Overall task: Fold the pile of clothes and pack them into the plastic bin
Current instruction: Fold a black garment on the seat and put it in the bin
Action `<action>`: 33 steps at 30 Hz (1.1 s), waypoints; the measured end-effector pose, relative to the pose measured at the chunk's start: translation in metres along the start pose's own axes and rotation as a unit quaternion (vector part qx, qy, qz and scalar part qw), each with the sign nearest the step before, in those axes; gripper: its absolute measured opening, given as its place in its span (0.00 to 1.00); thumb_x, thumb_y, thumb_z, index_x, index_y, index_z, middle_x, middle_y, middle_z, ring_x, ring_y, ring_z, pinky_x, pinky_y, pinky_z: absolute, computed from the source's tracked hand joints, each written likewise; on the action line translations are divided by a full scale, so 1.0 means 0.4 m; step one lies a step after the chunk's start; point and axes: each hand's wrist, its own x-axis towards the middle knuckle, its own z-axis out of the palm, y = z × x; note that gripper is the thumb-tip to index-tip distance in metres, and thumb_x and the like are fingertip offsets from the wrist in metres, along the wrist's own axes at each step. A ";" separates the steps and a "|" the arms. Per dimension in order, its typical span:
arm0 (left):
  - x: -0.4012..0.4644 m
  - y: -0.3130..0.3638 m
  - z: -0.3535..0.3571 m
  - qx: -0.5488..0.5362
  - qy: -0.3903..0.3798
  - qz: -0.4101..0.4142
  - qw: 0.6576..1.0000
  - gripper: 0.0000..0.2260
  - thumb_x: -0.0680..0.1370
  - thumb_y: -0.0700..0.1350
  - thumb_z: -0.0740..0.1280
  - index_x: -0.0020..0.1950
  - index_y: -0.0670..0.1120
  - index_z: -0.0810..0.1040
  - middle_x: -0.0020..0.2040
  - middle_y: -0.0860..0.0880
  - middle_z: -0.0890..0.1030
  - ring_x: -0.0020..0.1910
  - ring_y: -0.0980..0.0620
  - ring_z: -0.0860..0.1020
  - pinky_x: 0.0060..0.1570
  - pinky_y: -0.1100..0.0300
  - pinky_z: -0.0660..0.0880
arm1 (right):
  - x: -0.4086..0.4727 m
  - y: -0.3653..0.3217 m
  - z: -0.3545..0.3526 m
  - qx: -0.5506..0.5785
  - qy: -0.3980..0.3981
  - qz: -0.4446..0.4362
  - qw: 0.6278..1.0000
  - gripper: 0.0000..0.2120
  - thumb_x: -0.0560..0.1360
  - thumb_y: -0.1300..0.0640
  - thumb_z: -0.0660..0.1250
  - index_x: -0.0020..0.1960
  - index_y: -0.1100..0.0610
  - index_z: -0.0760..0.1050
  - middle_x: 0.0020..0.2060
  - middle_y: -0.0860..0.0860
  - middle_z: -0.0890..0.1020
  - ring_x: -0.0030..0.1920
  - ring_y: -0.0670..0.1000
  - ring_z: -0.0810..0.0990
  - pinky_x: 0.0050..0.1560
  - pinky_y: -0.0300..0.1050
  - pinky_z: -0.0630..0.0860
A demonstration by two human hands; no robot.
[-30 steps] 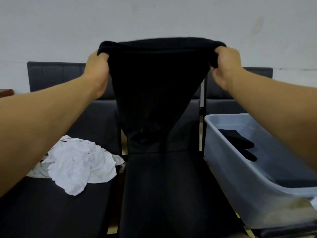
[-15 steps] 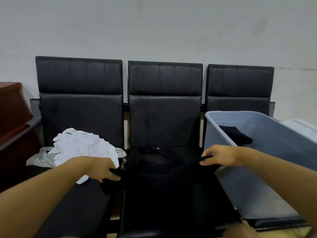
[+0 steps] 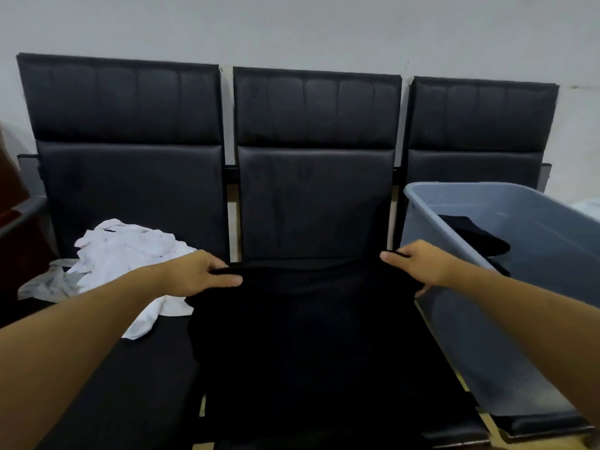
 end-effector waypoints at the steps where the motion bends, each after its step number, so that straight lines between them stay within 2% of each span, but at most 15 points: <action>1: 0.037 -0.023 0.010 -0.010 0.028 0.000 1.000 0.22 0.71 0.66 0.70 0.29 0.50 0.74 0.26 0.53 0.70 0.27 0.56 0.70 0.34 0.60 0.69 | 0.040 0.011 0.016 -0.007 0.016 -0.003 1.000 0.23 0.82 0.45 0.62 0.44 0.65 0.79 0.31 0.58 0.83 0.28 0.53 0.84 0.30 0.46 0.81; 3: 0.113 -0.069 0.038 -0.020 0.088 -0.013 0.996 0.24 0.73 0.64 0.70 0.31 0.46 0.71 0.23 0.54 0.69 0.24 0.57 0.70 0.30 0.63 0.69 | 0.126 0.040 0.053 -0.029 0.045 0.000 0.999 0.25 0.83 0.44 0.61 0.41 0.65 0.75 0.29 0.58 0.79 0.26 0.53 0.81 0.28 0.45 0.79; 5: 0.187 -0.110 0.072 -0.008 0.114 -0.033 0.993 0.23 0.75 0.63 0.69 0.33 0.44 0.74 0.23 0.53 0.73 0.23 0.57 0.73 0.29 0.64 0.71 | 0.218 0.078 0.097 -0.059 0.067 0.010 0.996 0.26 0.82 0.41 0.60 0.36 0.60 0.70 0.27 0.56 0.74 0.26 0.54 0.78 0.29 0.46 0.76; 7: 0.257 -0.160 0.108 -0.008 0.102 -0.058 0.993 0.23 0.74 0.65 0.69 0.42 0.45 0.81 0.31 0.49 0.82 0.30 0.52 0.81 0.37 0.57 0.79 | 0.306 0.114 0.137 -0.070 0.084 0.027 0.994 0.27 0.82 0.40 0.61 0.32 0.58 0.66 0.25 0.52 0.72 0.27 0.52 0.74 0.32 0.45 0.72; 10: 0.345 -0.220 0.164 -0.007 0.109 -0.093 0.990 0.19 0.74 0.65 0.70 0.47 0.50 0.83 0.40 0.50 0.85 0.41 0.52 0.83 0.50 0.52 0.81 | 0.434 0.180 0.194 -0.074 0.075 0.067 0.992 0.24 0.80 0.36 0.62 0.39 0.57 0.72 0.36 0.51 0.78 0.41 0.53 0.80 0.46 0.47 0.77; 13: 0.403 -0.243 0.200 -0.004 0.116 -0.121 0.986 0.14 0.75 0.61 0.72 0.44 0.50 0.81 0.40 0.55 0.81 0.42 0.55 0.80 0.45 0.60 0.76 | 0.529 0.225 0.238 -0.090 0.064 0.111 0.988 0.23 0.76 0.32 0.64 0.38 0.52 0.71 0.40 0.52 0.80 0.49 0.58 0.83 0.56 0.54 0.79; 15: 0.431 -0.256 0.221 0.022 0.122 -0.135 0.983 0.14 0.75 0.59 0.72 0.45 0.48 0.80 0.40 0.57 0.79 0.42 0.55 0.78 0.46 0.60 0.74 | 0.561 0.235 0.260 -0.097 0.067 0.137 0.984 0.23 0.77 0.34 0.65 0.37 0.53 0.72 0.40 0.53 0.80 0.47 0.59 0.82 0.51 0.50 0.78; 18: 0.455 -0.271 0.248 0.020 0.166 -0.139 0.976 0.16 0.74 0.58 0.73 0.53 0.48 0.79 0.53 0.52 0.81 0.51 0.50 0.80 0.56 0.53 0.78 | 0.578 0.234 0.286 -0.141 0.123 0.168 0.968 0.24 0.78 0.36 0.65 0.50 0.58 0.81 0.45 0.56 0.82 0.45 0.58 0.79 0.45 0.48 0.77; 20: 0.448 -0.248 0.266 0.038 0.219 -0.111 0.969 0.15 0.75 0.57 0.72 0.55 0.50 0.78 0.57 0.50 0.76 0.55 0.48 0.78 0.56 0.52 0.77 | 0.571 0.220 0.312 -0.165 0.221 0.110 0.955 0.20 0.79 0.40 0.65 0.56 0.56 0.80 0.53 0.58 0.81 0.54 0.61 0.79 0.52 0.53 0.78; 22: 0.431 -0.201 0.288 0.056 0.262 -0.044 0.962 0.12 0.76 0.56 0.71 0.54 0.52 0.78 0.56 0.50 0.74 0.56 0.48 0.76 0.57 0.51 0.76 | 0.562 0.194 0.352 -0.161 0.280 -0.049 0.945 0.13 0.81 0.47 0.64 0.56 0.55 0.80 0.54 0.57 0.80 0.56 0.62 0.78 0.55 0.55 0.77; 24: 0.391 -0.131 0.328 0.071 0.246 0.029 0.966 0.09 0.77 0.56 0.69 0.52 0.53 0.78 0.53 0.51 0.73 0.54 0.48 0.76 0.57 0.50 0.76 | 0.546 0.164 0.401 -0.146 0.232 -0.244 0.930 0.08 0.80 0.52 0.63 0.53 0.52 0.80 0.54 0.53 0.82 0.57 0.59 0.80 0.59 0.56 0.76; 26: 0.339 -0.068 0.412 0.120 0.191 0.072 0.972 0.10 0.78 0.57 0.64 0.53 0.54 0.75 0.53 0.50 0.73 0.55 0.48 0.74 0.56 0.50 0.75 | 0.521 0.141 0.459 -0.171 0.101 -0.365 0.909 0.13 0.81 0.48 0.59 0.60 0.49 0.79 0.65 0.49 0.80 0.69 0.54 0.75 0.71 0.55 0.70; 28: 0.270 -0.020 0.525 0.191 0.169 0.077 0.964 0.18 0.78 0.62 0.59 0.58 0.50 0.75 0.54 0.47 0.73 0.54 0.45 0.74 0.54 0.48 0.75 | 0.494 0.121 0.514 -0.223 -0.017 -0.399 0.889 0.22 0.82 0.43 0.53 0.73 0.46 0.71 0.78 0.46 0.66 0.80 0.48 0.58 0.80 0.48 0.52; 30: 0.207 0.003 0.623 0.233 0.156 0.067 0.957 0.26 0.77 0.65 0.57 0.60 0.46 0.78 0.53 0.44 0.76 0.49 0.43 0.76 0.46 0.48 0.76 | 0.475 0.115 0.552 -0.266 -0.078 -0.398 0.874 0.26 0.83 0.40 0.50 0.80 0.43 0.58 0.82 0.41 0.51 0.81 0.43 0.42 0.79 0.44 0.38; 33: 0.168 -0.015 0.686 0.260 0.168 0.075 0.948 0.29 0.77 0.66 0.56 0.61 0.45 0.82 0.51 0.45 0.79 0.46 0.45 0.77 0.42 0.50 0.78 | 0.458 0.131 0.583 -0.291 -0.103 -0.363 0.879 0.27 0.85 0.39 0.49 0.82 0.39 0.49 0.81 0.38 0.40 0.79 0.41 0.32 0.78 0.44 0.33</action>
